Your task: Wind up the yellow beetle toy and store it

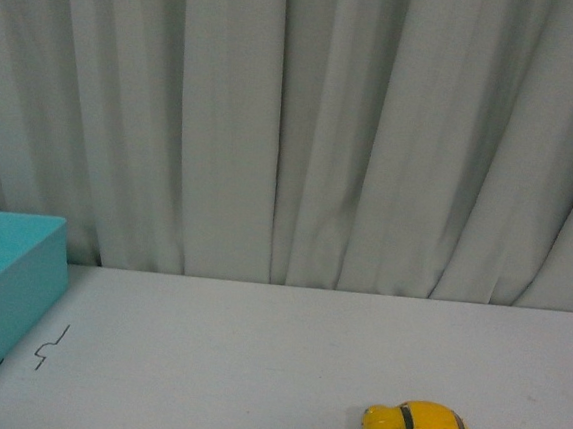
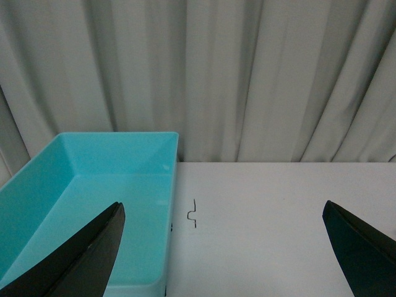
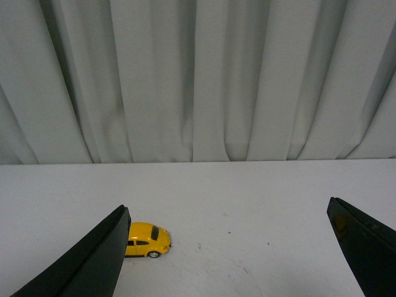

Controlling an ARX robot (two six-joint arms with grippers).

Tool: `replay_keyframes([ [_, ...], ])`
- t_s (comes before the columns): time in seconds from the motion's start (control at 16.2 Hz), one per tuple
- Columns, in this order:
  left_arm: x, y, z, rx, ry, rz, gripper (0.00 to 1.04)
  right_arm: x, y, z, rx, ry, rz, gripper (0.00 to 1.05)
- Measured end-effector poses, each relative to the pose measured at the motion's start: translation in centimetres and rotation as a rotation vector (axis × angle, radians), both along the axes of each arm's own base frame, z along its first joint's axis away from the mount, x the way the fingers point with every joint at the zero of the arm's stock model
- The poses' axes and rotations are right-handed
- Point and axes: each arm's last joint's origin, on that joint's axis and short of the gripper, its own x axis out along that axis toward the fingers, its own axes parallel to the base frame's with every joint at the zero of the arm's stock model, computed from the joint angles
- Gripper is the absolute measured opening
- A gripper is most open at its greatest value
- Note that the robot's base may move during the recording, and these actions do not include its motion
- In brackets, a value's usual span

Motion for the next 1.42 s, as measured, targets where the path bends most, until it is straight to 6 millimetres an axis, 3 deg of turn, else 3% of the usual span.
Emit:
replay_keyframes([
  [1.42,0.00,0.00,-0.01,0.000,0.001,0.000,0.98,0.00,0.00,0.00,0.000,0.000,0.000,0.98],
])
